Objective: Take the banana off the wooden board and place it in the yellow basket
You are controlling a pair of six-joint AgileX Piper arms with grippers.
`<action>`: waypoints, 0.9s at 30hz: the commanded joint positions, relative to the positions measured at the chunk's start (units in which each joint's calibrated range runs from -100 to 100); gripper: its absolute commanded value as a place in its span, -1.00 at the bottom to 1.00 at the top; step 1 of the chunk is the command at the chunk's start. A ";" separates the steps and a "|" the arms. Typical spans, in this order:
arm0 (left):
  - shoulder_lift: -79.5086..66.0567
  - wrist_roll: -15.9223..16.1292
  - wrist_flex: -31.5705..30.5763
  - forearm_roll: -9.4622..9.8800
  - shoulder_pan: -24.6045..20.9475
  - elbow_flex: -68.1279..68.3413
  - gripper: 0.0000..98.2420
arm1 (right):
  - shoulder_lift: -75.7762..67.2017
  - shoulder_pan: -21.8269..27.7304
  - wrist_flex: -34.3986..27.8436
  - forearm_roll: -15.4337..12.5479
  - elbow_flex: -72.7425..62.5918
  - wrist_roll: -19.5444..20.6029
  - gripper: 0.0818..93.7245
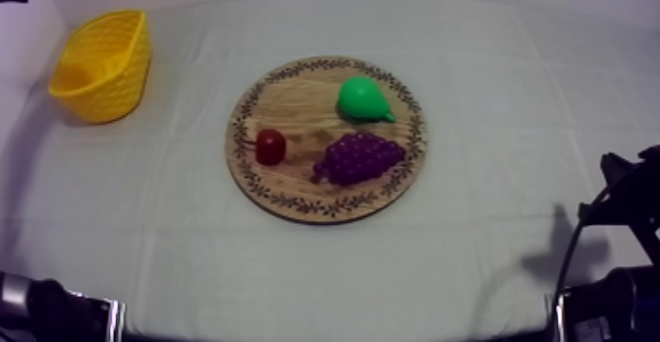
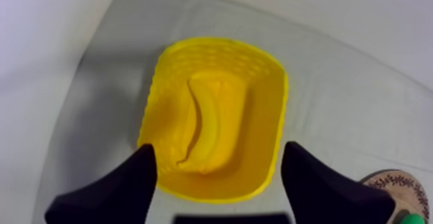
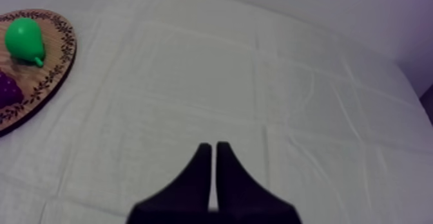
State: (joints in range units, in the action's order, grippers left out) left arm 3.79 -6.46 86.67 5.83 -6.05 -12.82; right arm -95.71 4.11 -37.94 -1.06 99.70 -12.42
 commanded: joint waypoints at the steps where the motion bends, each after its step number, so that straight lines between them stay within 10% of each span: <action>1: -4.96 0.21 -0.62 -0.12 0.10 1.97 0.50 | -0.04 0.03 0.03 0.01 -0.03 -0.01 -0.99; 13: -25.30 -0.41 -13.92 -0.43 3.34 24.14 0.13 | -0.04 0.03 0.03 0.01 -0.03 -0.01 -0.99; 27: -50.76 -3.39 -33.08 -0.07 8.24 56.67 -0.73 | -0.04 0.03 0.03 0.01 -0.03 -0.01 -0.99</action>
State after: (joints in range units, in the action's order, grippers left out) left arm -43.25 -9.65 55.12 5.70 2.03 36.43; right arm -95.71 4.11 -37.94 -1.06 99.70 -12.42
